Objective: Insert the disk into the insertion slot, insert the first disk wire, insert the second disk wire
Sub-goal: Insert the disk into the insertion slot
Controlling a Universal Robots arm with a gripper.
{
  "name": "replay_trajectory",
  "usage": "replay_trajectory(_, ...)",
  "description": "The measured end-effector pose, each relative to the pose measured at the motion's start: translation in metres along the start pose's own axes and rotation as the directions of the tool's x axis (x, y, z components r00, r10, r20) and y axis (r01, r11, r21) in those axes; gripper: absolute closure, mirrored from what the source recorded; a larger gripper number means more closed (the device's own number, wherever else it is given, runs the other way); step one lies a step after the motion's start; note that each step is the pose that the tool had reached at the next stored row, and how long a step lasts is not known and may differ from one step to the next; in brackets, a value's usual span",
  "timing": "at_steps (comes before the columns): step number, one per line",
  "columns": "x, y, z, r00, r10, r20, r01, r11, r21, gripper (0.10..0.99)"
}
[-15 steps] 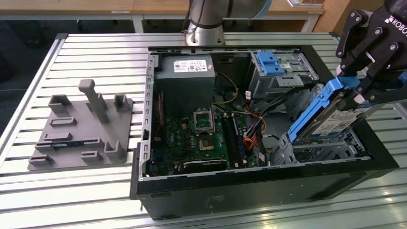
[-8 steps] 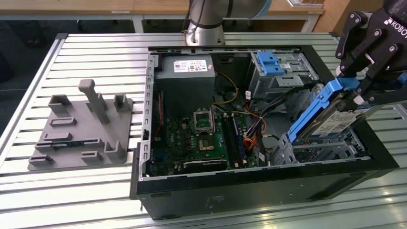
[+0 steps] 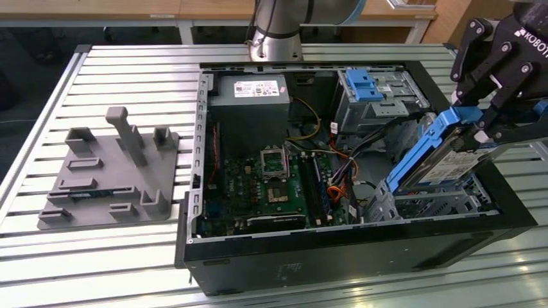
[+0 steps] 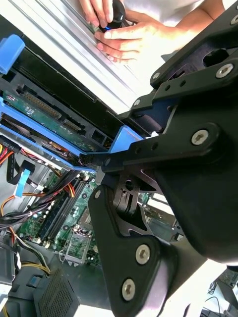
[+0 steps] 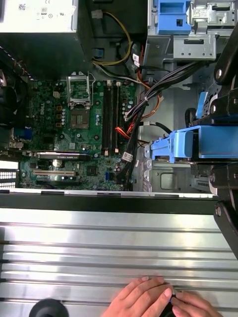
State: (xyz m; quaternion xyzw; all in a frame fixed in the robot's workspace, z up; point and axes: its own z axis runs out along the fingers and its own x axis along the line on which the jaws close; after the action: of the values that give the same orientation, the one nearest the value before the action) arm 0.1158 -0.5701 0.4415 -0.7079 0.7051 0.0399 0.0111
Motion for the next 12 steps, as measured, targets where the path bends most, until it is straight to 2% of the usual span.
replay_trajectory(12,0.0007,-0.0005,0.0082,1.0000,0.000,0.0000,0.000,1.0000,-0.002,0.722)
